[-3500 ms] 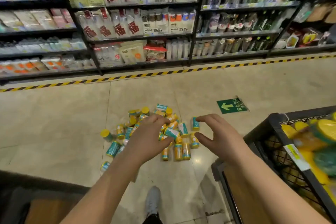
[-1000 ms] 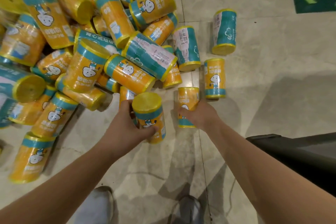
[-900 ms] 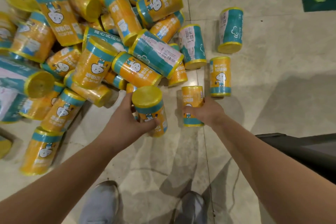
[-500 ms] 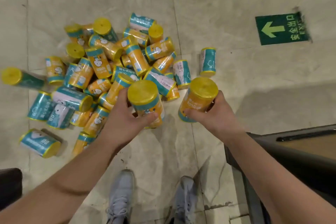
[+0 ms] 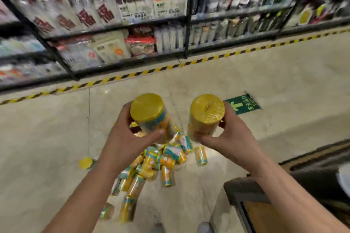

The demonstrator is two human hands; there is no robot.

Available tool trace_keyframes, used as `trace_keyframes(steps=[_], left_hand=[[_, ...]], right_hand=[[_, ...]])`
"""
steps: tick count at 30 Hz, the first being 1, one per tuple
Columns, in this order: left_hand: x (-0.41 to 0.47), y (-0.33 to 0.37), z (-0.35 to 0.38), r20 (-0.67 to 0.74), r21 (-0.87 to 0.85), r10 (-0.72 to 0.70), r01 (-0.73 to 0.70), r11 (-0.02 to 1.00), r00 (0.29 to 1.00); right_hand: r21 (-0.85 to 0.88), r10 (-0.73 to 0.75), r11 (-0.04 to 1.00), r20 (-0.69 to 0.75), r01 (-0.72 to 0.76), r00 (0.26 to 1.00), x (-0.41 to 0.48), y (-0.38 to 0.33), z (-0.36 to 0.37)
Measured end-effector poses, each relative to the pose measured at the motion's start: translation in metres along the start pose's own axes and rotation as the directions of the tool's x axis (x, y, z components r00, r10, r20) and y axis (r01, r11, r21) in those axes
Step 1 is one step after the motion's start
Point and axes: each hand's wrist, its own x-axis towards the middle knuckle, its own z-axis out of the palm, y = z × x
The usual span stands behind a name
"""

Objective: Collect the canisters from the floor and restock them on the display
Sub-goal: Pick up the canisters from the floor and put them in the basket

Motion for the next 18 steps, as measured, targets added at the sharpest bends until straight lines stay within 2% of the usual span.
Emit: trace_keyframes(steps=[5,8,18], left_hand=[[-0.024,0.11,-0.052,0.01,0.018,0.129,-0.129,0.991,0.992],[-0.041,0.153,-0.071,-0.01,0.02,0.183,-0.183,0.983,0.983],[-0.069,0.199,-0.111,-0.04,0.003,0.29,-0.29,0.957,0.956]], right_hand=[[-0.032,-0.167,0.986,-0.044,0.166,0.985,-0.037,-0.104,-0.047],[-0.058,-0.242,0.97,-0.075,0.238,0.967,-0.055,-0.144,-0.062],[-0.049,-0.331,0.943,-0.156,0.328,0.931,-0.079,-0.203,-0.066]])
